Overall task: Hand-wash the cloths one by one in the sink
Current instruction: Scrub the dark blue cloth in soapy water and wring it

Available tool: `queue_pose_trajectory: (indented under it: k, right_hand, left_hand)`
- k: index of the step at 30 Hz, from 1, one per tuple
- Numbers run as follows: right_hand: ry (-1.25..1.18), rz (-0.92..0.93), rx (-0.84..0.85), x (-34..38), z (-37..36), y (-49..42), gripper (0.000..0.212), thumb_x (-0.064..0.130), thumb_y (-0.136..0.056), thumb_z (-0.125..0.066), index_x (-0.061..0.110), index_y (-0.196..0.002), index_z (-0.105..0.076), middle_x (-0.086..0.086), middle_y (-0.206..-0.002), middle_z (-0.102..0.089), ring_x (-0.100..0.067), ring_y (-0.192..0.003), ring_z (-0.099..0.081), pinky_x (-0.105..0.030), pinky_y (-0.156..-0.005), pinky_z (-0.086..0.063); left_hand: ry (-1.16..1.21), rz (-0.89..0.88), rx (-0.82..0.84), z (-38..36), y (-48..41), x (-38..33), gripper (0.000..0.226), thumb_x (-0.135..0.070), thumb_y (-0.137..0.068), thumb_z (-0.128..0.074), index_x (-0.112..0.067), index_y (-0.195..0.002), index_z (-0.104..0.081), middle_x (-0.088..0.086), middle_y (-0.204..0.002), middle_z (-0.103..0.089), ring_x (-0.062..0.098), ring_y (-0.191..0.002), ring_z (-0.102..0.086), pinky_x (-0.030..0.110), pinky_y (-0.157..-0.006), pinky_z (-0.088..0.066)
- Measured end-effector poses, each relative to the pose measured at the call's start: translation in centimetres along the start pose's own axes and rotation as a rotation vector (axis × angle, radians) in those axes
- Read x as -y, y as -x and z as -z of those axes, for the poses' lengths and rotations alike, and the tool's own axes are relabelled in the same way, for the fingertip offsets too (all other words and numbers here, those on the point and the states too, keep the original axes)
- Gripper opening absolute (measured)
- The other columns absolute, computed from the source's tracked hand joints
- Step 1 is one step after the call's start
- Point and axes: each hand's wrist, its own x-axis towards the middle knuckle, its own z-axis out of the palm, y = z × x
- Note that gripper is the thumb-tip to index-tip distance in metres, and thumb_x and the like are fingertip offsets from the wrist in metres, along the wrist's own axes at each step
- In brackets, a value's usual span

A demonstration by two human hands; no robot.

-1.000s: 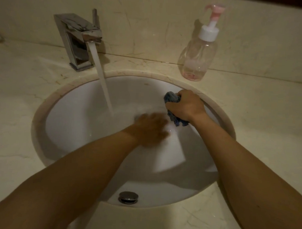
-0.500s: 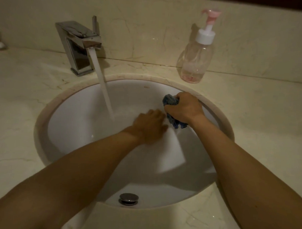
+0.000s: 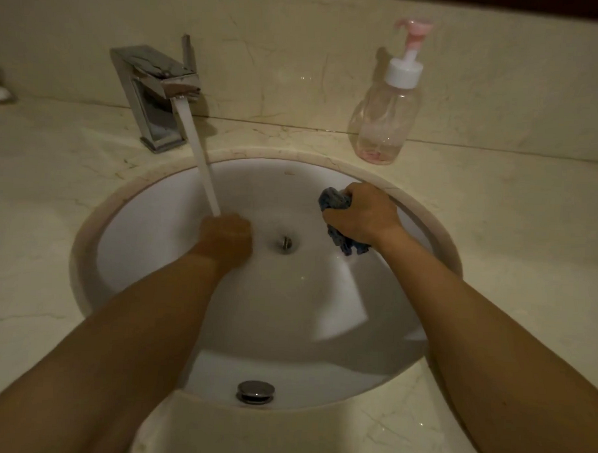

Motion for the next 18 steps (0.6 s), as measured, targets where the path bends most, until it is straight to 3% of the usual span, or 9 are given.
queue_pose_trajectory:
  k: [3, 7, 11, 13, 15, 18]
  right_hand:
    - [0.014, 0.000, -0.006, 0.0, 0.0, -0.1, 0.024, 0.033, -0.087, -0.067, 0.017, -0.071, -0.058, -0.005, -0.071, -0.066, -0.021, -0.061, -0.062, -0.026, -0.047, -0.037]
    - [0.037, 0.011, -0.029, -0.1, -0.2, -0.3, 0.024, 0.038, -0.085, -0.069, 0.020, -0.075, -0.056, -0.003, -0.075, -0.062, -0.022, -0.068, -0.059, -0.028, -0.050, -0.035]
    - [0.043, 0.016, -0.017, -0.2, -0.1, -0.3, 0.027, 0.038, -0.088, -0.070, 0.021, -0.077, -0.052, -0.001, -0.079, -0.058, -0.017, -0.068, -0.053, -0.029, -0.052, -0.036]
    - [0.048, 0.025, -0.015, -0.1, 0.0, -0.3, 0.027, 0.038, -0.088, -0.070, 0.020, -0.078, -0.053, -0.001, -0.078, -0.058, -0.015, -0.067, -0.053, -0.029, -0.051, -0.036]
    - [0.053, 0.041, -0.013, -0.1, 0.0, -0.2, 0.025, 0.037, -0.088, -0.070, 0.018, -0.080, -0.055, -0.001, -0.076, -0.059, -0.016, -0.066, -0.055, -0.029, -0.050, -0.037]
    - [0.022, 0.051, 0.003, 0.0, -0.1, 0.0, 0.021, 0.034, -0.087, -0.070, 0.015, -0.084, -0.062, -0.005, -0.078, -0.066, -0.023, -0.067, -0.065, -0.029, -0.051, -0.049]
  left_hand:
    - [0.170, 0.016, 0.001, 0.5, -0.4, -2.1, 0.037, -0.034, -0.102, -0.041, -0.015, -0.130, -0.056, 0.010, -0.137, -0.054, 0.034, -0.125, -0.051, 0.045, -0.101, -0.043]
    - [0.274, -0.452, -0.064, 1.3, 1.1, -7.2, 0.054, -0.050, -0.103, -0.035, -0.018, -0.147, -0.037, 0.010, -0.151, -0.037, 0.034, -0.132, -0.042, 0.046, -0.107, -0.037]
    - [0.252, -0.805, 0.026, 0.7, 2.9, -11.4, 0.070, -0.067, -0.098, -0.024, -0.025, -0.154, -0.027, 0.007, -0.156, -0.035, 0.030, -0.140, -0.036, 0.052, -0.113, -0.033]
    - [0.211, -0.793, 0.059, 0.0, 2.6, -11.1, 0.073, -0.070, -0.097, -0.019, -0.031, -0.158, -0.011, 0.002, -0.166, -0.016, 0.028, -0.150, -0.018, 0.057, -0.118, -0.019]
    - [0.186, -0.648, 0.081, -0.4, 1.5, -8.6, 0.070, -0.066, -0.100, -0.019, -0.033, -0.159, -0.005, -0.004, -0.168, -0.005, 0.022, -0.154, -0.005, 0.055, -0.121, -0.008]
    - [0.130, -0.368, 0.017, -0.4, 0.1, -3.6, 0.054, -0.054, -0.104, -0.029, -0.029, -0.152, -0.032, 0.001, -0.162, -0.023, 0.025, -0.148, -0.022, 0.051, -0.115, -0.027]
